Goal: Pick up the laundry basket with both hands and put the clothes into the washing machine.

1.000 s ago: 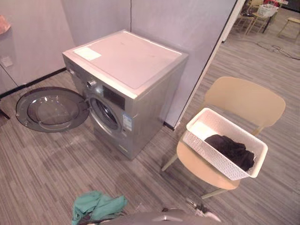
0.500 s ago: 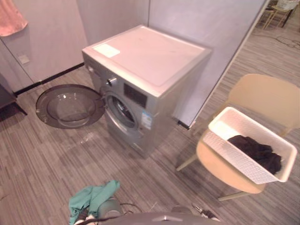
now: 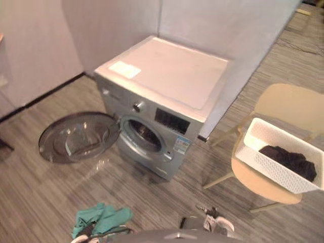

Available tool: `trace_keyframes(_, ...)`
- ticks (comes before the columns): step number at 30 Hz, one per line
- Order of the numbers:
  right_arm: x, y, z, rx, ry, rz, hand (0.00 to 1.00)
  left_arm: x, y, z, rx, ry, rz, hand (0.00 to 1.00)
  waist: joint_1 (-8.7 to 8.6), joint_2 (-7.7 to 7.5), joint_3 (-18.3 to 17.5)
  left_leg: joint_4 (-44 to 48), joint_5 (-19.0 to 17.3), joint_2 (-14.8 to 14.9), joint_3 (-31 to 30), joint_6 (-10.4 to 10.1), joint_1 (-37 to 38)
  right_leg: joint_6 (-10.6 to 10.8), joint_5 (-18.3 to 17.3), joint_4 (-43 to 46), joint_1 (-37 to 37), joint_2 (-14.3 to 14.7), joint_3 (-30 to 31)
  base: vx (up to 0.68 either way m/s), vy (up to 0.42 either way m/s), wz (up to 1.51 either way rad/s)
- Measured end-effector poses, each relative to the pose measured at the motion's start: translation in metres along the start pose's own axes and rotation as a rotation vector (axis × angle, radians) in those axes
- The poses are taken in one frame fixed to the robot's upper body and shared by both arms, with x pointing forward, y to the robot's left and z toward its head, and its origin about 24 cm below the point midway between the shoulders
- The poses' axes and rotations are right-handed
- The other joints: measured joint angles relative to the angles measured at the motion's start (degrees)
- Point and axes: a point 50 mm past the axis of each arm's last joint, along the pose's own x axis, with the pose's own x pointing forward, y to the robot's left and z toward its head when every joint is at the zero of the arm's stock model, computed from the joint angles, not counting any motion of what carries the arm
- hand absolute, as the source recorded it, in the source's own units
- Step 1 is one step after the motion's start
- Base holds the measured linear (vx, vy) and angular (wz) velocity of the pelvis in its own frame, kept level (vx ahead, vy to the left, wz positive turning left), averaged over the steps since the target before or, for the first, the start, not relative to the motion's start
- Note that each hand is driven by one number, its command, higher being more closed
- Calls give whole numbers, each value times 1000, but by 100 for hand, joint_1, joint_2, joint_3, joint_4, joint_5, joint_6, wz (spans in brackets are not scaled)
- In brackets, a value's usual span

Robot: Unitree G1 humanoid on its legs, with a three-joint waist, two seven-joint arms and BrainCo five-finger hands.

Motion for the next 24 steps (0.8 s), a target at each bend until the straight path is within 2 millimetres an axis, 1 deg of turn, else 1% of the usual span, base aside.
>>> trace_keyframes(1,1,2,9,3,-33,10,0,0,-10,0,9,5,-27,100,10,58,12,-242,47,-47,69,35,58,8,-9,-610,229,193,233,123,-26,-92)
trace_keyframes(2,0,4,17,5,-71,26,0,-1,-24,2,18,6,-67,100,-101,152,119,-555,147,-55,73,-34,90,-49,77,-1042,293,342,317,96,-19,-82)
trace_keyframes(3,-1,5,20,6,-84,28,0,-1,-30,4,26,3,-82,100,-168,184,173,-687,218,-74,88,-66,132,-52,105,-1137,297,375,350,43,-26,-36)
trace_keyframes(4,-2,4,20,10,-89,27,0,-2,-40,8,50,-3,-108,100,-264,220,246,-976,370,-124,71,-58,278,-57,165,-1198,325,428,423,45,-3,-19)
trace_keyframes(5,-4,-3,8,13,-61,9,0,-2,-47,11,75,-13,-123,100,-269,180,269,-1127,432,-134,25,-35,393,-77,170,-1176,337,502,600,38,-1,-18)
trace_keyframes(7,-7,-6,0,22,-47,2,0,-3,-52,18,99,-31,-132,100,-235,107,265,-1015,397,-96,12,-30,391,-96,153,-1160,360,530,662,30,-10,-8)
trace_keyframes(8,-11,-11,-10,31,-31,-13,0,-5,-59,24,101,-58,-147,100,-233,111,278,-515,138,22,-4,-106,346,-139,32,-1272,555,572,679,25,-13,6)
trace_keyframes(9,-12,-14,-12,42,-31,-21,0,-5,-61,25,95,-68,-153,100,-235,125,283,-83,-26,96,-41,-138,234,-131,-55,-1298,628,592,696,1,-6,11)
trace_keyframes(10,-13,-16,-11,49,-39,-29,0,-7,-63,28,81,-84,-160,100,-239,144,293,777,-210,262,-139,-174,-61,-146,-182,-1266,727,601,694,-50,12,3)
trace_keyframes(11,-14,-15,-11,45,-43,-25,0,-8,-65,32,52,-109,-165,100,-202,184,311,2118,-153,497,-382,-113,-570,-166,-229,-1234,885,624,710,-58,18,-7)
trace_keyframes(12,-15,-16,-9,43,-58,-25,0,-10,-69,34,26,-134,-178,100,-159,336,348,3213,200,720,-698,-151,-1020,-173,-267,-1216,1081,718,740,-35,32,-17)
trace_keyframes(13,-16,-18,-9,38,-61,-29,0,-12,-70,34,18,-145,-184,100,-130,393,351,3547,405,769,-823,-162,-1137,-169,-287,-1211,1156,750,766,25,64,-33)
trace_keyframes(14,-16,-21,-10,15,-59,-31,0,-13,-70,32,2,-148,-187,100,-77,452,297,3953,879,786,-948,-150,-1308,-162,-306,-1233,1256,751,898,99,105,-36)
trace_keyframes(15,-16,-18,-11,10,-54,-22,0,-12,-68,31,-5,-151,-183,100,-63,369,243,4197,1153,797,-947,-106,-1404,-170,-319,-1271,1324,698,1003,118,140,-44)
trace_keyframes(16,-16,-17,-9,3,-59,-19,0,-13,-67,33,-14,-160,-182,100,-58,403,243,4362,809,839,-940,-18,-1578,-162,-325,-1285,1303,667,1114,92,125,-34)
trace_keyframes(17,-15,-17,-7,2,-61,-19,0,-13,-67,34,-23,-165,-183,100,-58,412,248,4334,593,851,-946,9,-1670,-162,-325,-1302,1275,654,1169,67,139,-39)
trace_keyframes(18,-15,-17,-7,1,-59,-19,0,-13,-66,35,-39,-169,-179,100,-35,393,240,4089,318,853,-941,46,-1751,-158,-325,-1313,1223,609,1277,112,156,-50)
trace_keyframes(19,-15,-18,-9,8,-53,-25,0,-12,-63,35,-66,-165,-172,100,8,364,240,3393,130,881,-944,77,-1684,-67,-301,-1336,1198,527,1443,162,232,-65)
trace_keyframes(20,-14,-21,-11,0,-38,-35,0,-12,-61,32,-75,-153,-163,100,6,353,236,2427,69,896,-1093,61,-1517,15,-305,-1330,1192,457,1601,166,233,-62)
trace_keyframes(21,-13,-22,-13,-7,-27,-39,0,-11,-60,30,-82,-145,-159,100,6,356,233,1916,70,917,-1228,60,-1421,62,-311,-1327,1192,415,1659,183,310,-60)
trace_keyframes(22,-12,-24,-15,-13,-15,-47,0,-11,-59,27,-94,-131,-145,100,10,348,213,937,91,941,-1576,58,-1251,211,-359,-1279,1156,341,1822,203,371,-60)
trace_keyframes(23,-9,-28,-17,-15,6,-61,0,-10,-59,24,-98,-118,-139,100,8,335,117,241,155,871,-1954,-28,-1183,401,-427,-1213,1060,215,1954,209,401,-56)
trace_keyframes(24,-9,-33,-21,-12,23,-77,0,-10,-59,22,-99,-107,-139,100,6,344,35,30,219,827,-2126,-126,-1146,513,-460,-1190,997,132,1998,227,472,-51)
